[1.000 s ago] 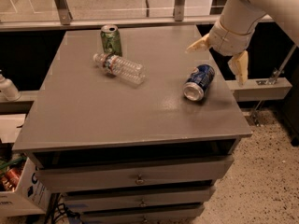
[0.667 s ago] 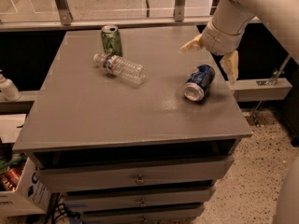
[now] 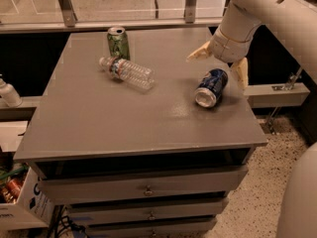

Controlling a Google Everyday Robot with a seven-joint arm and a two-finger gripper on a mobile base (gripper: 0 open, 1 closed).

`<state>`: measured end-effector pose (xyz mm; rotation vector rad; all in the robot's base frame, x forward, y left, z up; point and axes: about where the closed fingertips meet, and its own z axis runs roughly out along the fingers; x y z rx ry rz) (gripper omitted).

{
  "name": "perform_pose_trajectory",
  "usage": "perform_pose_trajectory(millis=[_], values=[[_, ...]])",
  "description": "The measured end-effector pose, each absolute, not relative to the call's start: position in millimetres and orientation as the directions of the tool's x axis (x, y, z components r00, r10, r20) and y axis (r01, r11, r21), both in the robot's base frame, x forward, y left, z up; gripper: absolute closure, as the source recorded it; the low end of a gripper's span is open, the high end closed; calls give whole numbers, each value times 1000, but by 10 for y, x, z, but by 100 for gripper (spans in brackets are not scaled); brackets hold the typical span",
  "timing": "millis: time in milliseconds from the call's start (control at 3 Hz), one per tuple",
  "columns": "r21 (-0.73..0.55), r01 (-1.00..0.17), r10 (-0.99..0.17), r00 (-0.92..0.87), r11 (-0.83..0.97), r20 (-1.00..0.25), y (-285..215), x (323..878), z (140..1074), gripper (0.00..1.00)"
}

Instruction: Place pepsi can upright

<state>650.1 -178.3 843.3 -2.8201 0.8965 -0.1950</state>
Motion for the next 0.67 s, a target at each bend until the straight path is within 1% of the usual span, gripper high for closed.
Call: perform_pose_trajectory(millis=[333, 667], values=[[-191, -559, -577, 815, -807, 52, -1813, 6511, 8288, 0], [-182, -554, -571, 819, -812, 54, -1821, 6511, 8215, 19]])
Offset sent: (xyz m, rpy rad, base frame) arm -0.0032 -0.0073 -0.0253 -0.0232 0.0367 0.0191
